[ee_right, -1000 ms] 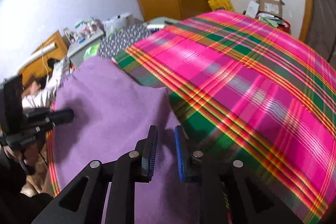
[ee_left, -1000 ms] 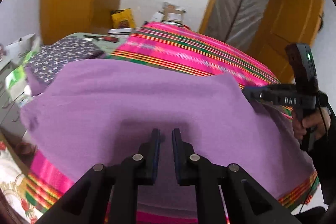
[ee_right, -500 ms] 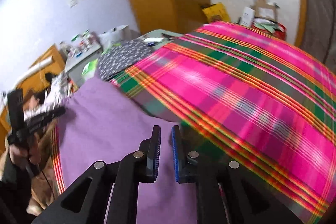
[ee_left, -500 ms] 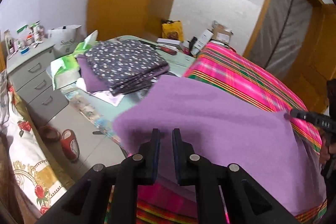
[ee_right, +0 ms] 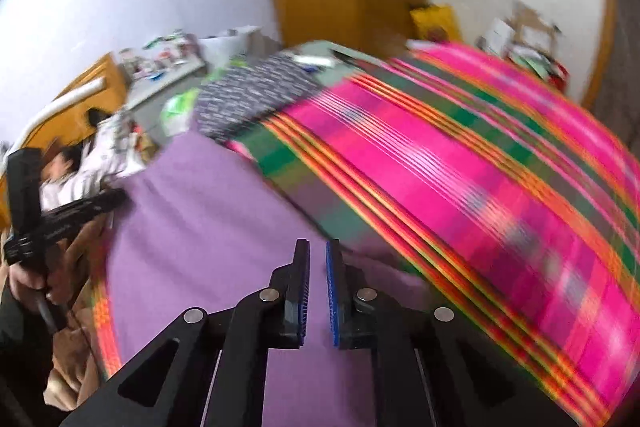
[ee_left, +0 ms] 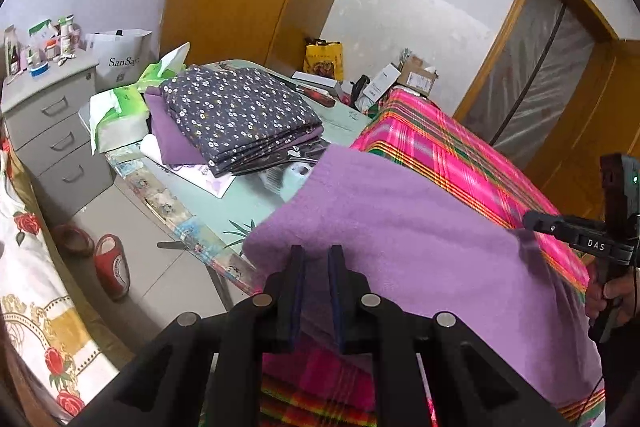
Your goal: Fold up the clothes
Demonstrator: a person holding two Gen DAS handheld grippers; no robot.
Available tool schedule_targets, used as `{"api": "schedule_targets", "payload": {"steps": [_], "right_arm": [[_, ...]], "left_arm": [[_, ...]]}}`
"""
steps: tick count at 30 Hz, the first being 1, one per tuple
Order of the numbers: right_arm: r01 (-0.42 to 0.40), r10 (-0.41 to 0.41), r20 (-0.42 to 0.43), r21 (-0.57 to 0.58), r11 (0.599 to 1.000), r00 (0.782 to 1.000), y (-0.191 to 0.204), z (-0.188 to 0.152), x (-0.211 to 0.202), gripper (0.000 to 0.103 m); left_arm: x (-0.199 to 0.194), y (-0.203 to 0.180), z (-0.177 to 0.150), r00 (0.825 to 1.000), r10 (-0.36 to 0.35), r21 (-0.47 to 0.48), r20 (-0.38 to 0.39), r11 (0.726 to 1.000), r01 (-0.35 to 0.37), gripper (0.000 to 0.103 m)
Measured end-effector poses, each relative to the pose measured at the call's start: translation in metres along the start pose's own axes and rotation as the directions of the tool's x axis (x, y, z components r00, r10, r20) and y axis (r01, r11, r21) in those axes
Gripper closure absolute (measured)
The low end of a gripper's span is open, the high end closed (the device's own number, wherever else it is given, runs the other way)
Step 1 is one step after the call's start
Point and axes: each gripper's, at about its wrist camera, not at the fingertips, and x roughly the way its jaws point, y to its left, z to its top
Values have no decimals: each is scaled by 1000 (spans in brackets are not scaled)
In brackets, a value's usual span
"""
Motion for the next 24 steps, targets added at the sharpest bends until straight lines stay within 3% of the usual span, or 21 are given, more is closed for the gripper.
{"api": "schedule_targets", "payload": {"steps": [2,5,8,11,13,18,21,24], "right_arm": [[-24,23,-9,-76,997,1000,22,16,13,74],[-53,48,-35,-158,986,998,44,35,40,73],[-88,75,-83,-161,983,994,52,53,71,73],[-100,77,-141,-164,981,987,57,64,102,95],[-85,53,-176,-182,980,983,61,68,118,96],[-5,-20,-152,-162,987,988,57,81,128,97],[-50,35,-111,-140,989,993,65,88,119,95],[-109,91,-102,-189,976,991,85,91,118,95]], "left_arm": [[-1,2,0,1000,-7,-7,1,1000,7,91],[-2,1,-1,1000,-13,-9,9,1000,13,91],[1,2,-2,1000,-17,-12,7,1000,18,91],[4,4,-5,1000,-22,-15,-2,1000,22,91],[6,5,-7,1000,-29,-14,-4,999,29,91],[4,8,-8,999,-53,-18,0,998,53,91],[-4,13,-7,997,-73,-35,20,997,73,91],[-12,21,-5,996,-73,-64,55,995,76,91]]}}
